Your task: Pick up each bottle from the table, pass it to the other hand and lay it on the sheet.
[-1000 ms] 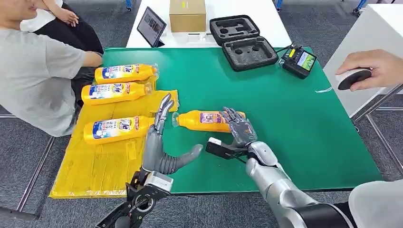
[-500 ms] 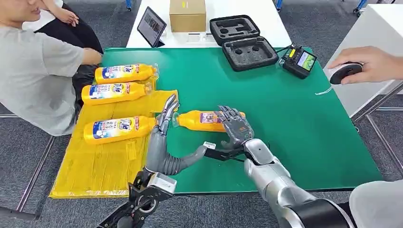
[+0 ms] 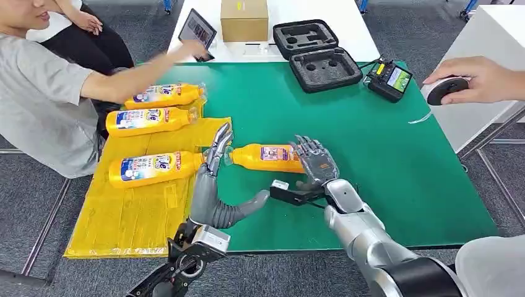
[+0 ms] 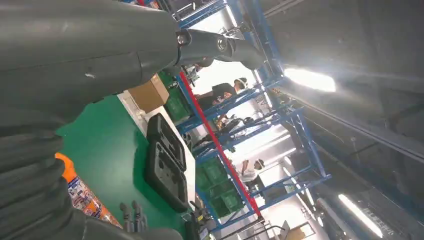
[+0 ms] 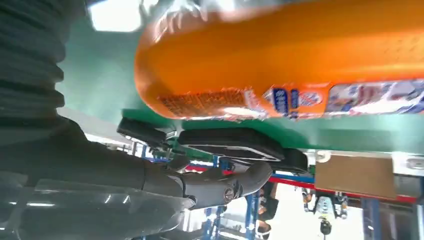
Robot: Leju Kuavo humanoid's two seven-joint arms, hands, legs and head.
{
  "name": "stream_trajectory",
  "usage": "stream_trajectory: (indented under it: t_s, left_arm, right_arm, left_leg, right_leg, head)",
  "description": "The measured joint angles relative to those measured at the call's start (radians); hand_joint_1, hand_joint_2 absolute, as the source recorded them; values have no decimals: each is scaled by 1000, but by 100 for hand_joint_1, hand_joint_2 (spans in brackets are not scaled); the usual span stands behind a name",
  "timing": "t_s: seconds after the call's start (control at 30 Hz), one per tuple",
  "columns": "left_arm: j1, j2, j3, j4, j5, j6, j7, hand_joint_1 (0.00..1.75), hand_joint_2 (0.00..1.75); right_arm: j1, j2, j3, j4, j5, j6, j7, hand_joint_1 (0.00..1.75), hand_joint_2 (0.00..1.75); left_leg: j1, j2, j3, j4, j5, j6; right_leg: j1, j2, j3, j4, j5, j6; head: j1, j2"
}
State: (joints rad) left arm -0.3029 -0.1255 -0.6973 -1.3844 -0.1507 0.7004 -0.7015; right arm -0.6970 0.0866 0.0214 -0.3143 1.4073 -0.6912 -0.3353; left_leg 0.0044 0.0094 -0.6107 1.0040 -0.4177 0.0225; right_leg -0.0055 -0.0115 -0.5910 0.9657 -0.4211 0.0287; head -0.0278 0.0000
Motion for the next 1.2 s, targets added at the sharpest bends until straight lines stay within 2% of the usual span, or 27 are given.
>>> stream_trajectory:
  t_s: [0.37,1.2]
  left_arm:
    - [-7,5,-2,6,6,0,0,0,175]
    - [-32,5,-20,33,29,0,0,0,175]
  right_arm:
    - [-9,-26,0,6,-53,3,-11,0,175]
    - [-8,-18,-1,11,-88,1,-48,0,175]
  left_leg:
    - [0,0,0,0,0,0]
    - [0,0,0,0,0,0]
  right_leg:
    - [0,0,0,0,0,0]
    - [0,0,0,0,0,0]
  head:
    - [0,0]
    - [0,0]
